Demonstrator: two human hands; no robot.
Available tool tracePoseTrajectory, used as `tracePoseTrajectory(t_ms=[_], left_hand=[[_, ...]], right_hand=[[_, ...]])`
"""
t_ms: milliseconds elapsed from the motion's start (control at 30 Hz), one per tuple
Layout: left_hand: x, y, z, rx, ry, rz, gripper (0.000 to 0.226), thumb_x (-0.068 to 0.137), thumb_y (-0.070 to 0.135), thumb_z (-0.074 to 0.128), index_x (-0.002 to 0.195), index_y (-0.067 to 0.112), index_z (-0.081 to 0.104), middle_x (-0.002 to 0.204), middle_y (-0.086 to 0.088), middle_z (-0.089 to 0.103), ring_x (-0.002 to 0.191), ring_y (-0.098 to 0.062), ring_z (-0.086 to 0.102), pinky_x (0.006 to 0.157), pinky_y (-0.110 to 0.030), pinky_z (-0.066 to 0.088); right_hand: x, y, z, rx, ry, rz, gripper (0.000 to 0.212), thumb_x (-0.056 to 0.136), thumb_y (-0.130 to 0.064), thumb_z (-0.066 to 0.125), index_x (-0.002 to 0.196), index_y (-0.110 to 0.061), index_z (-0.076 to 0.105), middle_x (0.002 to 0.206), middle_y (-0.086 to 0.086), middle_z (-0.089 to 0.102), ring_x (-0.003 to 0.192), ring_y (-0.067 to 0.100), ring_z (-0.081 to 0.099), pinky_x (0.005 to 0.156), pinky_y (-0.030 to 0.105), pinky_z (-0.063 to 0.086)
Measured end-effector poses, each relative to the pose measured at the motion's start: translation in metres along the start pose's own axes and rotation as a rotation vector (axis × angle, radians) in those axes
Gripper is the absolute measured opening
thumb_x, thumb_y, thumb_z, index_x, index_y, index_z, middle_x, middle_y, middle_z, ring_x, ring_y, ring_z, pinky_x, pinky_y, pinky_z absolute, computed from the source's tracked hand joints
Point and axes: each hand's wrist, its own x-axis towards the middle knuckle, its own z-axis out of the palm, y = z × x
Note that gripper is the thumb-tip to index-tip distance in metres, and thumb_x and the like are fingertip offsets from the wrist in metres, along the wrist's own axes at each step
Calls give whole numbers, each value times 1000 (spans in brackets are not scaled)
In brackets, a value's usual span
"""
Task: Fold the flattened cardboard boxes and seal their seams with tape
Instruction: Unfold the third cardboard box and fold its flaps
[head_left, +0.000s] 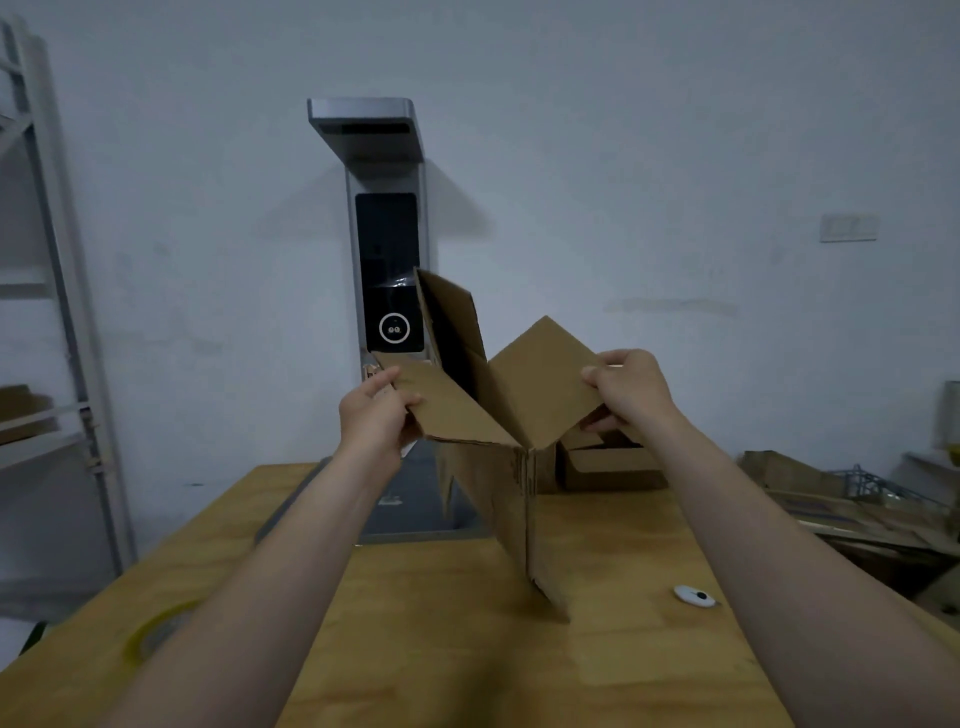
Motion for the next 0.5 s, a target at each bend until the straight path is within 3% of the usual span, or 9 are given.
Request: tracePoseTrajectory(t_ms=[133, 200, 267, 300, 367, 433, 500], left_hand=[[-1, -25, -7, 25, 66, -31, 40, 90, -7, 67, 116, 23, 70, 136, -14, 62, 99, -28, 71, 56, -27, 57], [1, -26, -7, 31, 63, -20, 37, 89, -6, 68, 111, 23, 71, 136, -13, 62, 99, -28, 71, 58, -27, 58], [2, -25, -2, 50, 31, -6, 37, 90, -5, 68, 117, 21, 71, 131, -13, 64, 100, -28, 71, 60, -27, 58], [2, -24, 1, 58, 19, 1, 39, 90, -4, 69, 121, 19, 70, 127, -13, 66, 100, -28, 71, 61, -27, 58], [3, -23, 9, 65, 16, 15, 41, 89, -3, 71, 124, 18, 69, 124, -14, 66, 101, -30, 71, 60, -27, 58], [4, -23, 16, 70, 23, 31, 42, 89, -2, 72, 125, 18, 69, 126, -14, 66, 102, -32, 71, 59, -27, 58], [4, -25, 22, 53, 19, 33, 43, 90, -1, 71, 129, 17, 68, 127, -13, 64, 103, -32, 71, 59, -27, 60]], right_hand=[[0, 23, 0, -226, -24, -73, 50, 99, -13, 62, 142, -29, 43, 117, 5, 59, 83, 26, 70, 61, 40, 61], [2, 33, 0, -670, -21, -200, 56, 97, -7, 59, 143, -36, 45, 128, 6, 54, 103, 27, 59, 78, 36, 54], [-2, 35, 8, -1010, -4, -391, 56, 93, -2, 59, 134, -40, 58, 138, 5, 46, 121, 32, 42, 98, 43, 45], [-5, 32, 13, -1030, -32, -483, 53, 93, -1, 59, 128, -40, 64, 137, 2, 50, 123, 31, 41, 101, 42, 45], [-16, 21, 25, -856, -179, -523, 39, 95, -7, 59, 119, -35, 72, 125, -5, 65, 118, 20, 54, 90, 31, 52], [-25, 11, 36, -716, -325, -417, 21, 97, -34, 63, 112, -31, 77, 112, -10, 72, 105, 11, 64, 82, 27, 54], [-28, 8, 40, -707, -397, -378, 45, 89, -65, 63, 112, -30, 77, 107, -10, 72, 99, 10, 64, 86, 33, 57]])
